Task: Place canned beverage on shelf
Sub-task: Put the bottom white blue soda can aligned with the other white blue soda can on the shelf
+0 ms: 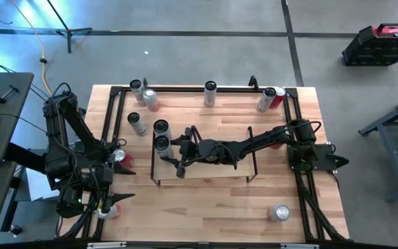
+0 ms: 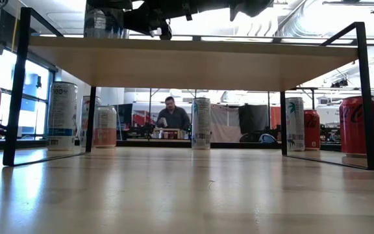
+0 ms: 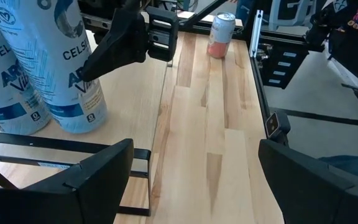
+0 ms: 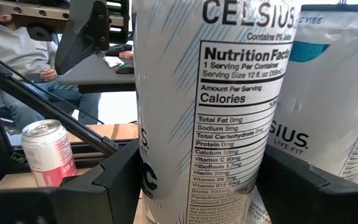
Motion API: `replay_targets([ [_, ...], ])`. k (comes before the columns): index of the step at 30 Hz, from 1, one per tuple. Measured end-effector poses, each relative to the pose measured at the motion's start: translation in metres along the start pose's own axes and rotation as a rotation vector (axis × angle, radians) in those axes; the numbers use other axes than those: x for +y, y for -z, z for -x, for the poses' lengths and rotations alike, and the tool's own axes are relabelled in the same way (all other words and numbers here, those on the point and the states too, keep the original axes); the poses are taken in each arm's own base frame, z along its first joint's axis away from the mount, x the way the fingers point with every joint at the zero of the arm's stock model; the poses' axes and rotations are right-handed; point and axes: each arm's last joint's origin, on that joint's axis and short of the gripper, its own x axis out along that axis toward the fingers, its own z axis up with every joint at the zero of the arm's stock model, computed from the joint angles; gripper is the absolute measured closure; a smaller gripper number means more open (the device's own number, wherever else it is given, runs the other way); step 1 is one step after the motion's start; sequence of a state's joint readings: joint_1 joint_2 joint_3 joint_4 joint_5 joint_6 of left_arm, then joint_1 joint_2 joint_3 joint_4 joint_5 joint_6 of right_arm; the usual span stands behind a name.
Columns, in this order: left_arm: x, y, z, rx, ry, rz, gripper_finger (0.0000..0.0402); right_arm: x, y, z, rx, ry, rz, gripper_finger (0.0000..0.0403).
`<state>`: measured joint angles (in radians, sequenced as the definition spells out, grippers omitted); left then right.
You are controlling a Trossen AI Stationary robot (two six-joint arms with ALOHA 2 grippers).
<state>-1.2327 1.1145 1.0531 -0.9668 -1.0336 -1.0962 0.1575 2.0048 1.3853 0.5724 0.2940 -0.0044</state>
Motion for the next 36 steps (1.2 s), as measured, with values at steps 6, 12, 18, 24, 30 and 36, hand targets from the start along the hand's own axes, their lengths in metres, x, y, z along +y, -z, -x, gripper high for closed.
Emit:
replay_targets([
  [6, 0.0, 0.0, 0.0, 0.001, 0.0, 0.0, 0.0066, -0.003, 0.0, -0.001, 0.0, 0.008, 0.002, 0.0151],
  [12, 0.0, 0.0, 0.0, 0.001, 0.001, 0.0, 0.0066, -0.004, 0.0, -0.001, 0.0, 0.009, 0.011, 0.0151],
  [18, 0.0, 0.0, 0.0, 0.001, 0.001, 0.0, 0.0066, -0.006, 0.0, -0.002, 0.0, 0.014, 0.013, 0.0151],
  [24, -0.001, 0.0, 0.0, -0.001, 0.006, 0.011, 0.0066, -0.009, 0.0, -0.003, 0.0, 0.009, -0.005, 0.0151],
  [30, -0.004, -0.002, 0.0, -0.01, 0.024, 0.007, 0.0066, -0.008, 0.005, -0.005, 0.004, -0.006, 0.003, 0.0151],
  [36, -0.004, -0.002, 0.0, -0.01, 0.026, 0.002, 0.0066, -0.006, 0.01, -0.008, -0.012, -0.026, -0.008, 0.0151],
])
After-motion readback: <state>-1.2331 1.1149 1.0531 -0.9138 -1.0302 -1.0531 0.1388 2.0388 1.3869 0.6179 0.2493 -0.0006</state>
